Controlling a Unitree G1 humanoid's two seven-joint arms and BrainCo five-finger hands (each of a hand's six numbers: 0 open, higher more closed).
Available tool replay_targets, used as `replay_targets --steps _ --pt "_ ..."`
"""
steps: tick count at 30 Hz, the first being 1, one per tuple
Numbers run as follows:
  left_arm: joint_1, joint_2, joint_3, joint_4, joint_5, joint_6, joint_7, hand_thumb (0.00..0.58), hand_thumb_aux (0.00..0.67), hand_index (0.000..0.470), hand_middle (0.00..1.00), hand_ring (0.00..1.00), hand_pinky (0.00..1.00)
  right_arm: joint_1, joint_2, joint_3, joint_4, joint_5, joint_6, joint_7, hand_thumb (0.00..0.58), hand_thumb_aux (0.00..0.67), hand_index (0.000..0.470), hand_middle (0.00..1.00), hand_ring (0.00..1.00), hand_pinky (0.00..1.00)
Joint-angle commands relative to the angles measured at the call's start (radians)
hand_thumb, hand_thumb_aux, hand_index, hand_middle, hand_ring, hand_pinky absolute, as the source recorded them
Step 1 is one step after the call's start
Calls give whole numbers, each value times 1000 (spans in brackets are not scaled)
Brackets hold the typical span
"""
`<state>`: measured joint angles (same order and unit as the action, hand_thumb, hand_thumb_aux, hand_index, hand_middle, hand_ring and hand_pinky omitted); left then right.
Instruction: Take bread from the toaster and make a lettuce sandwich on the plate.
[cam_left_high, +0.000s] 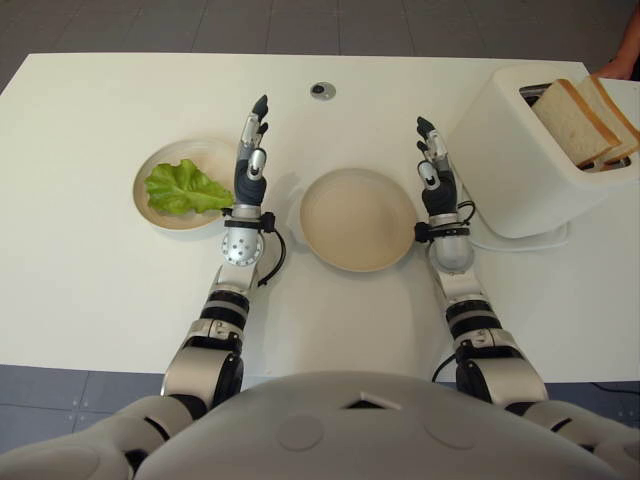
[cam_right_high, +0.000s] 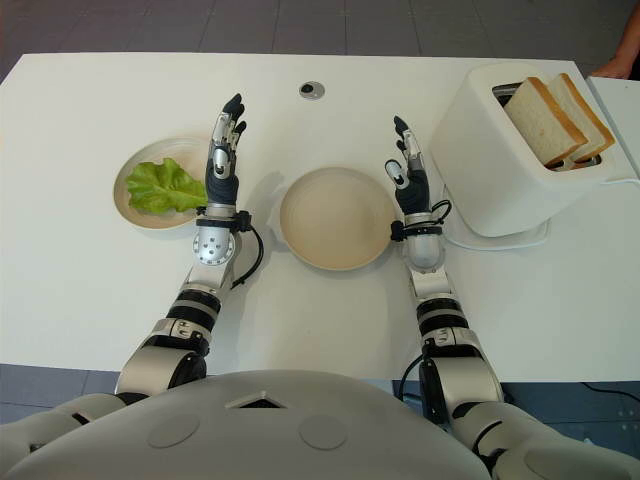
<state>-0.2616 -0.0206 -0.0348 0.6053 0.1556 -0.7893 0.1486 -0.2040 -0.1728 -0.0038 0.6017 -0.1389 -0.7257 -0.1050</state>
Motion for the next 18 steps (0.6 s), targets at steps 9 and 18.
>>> replay_targets --steps 9,18 --pt "13 0 -7 -10 13 22 4 0 0 0 0 0 0 15 -5 -6 -20 -51 -16 -28 0 0 0 0 0 0" --pt "32 -6 -7 -37 14 29 21 0 0 0 0 0 0 126 -417 -557 -663 -390 277 -103 0 0 0 0 0 0"
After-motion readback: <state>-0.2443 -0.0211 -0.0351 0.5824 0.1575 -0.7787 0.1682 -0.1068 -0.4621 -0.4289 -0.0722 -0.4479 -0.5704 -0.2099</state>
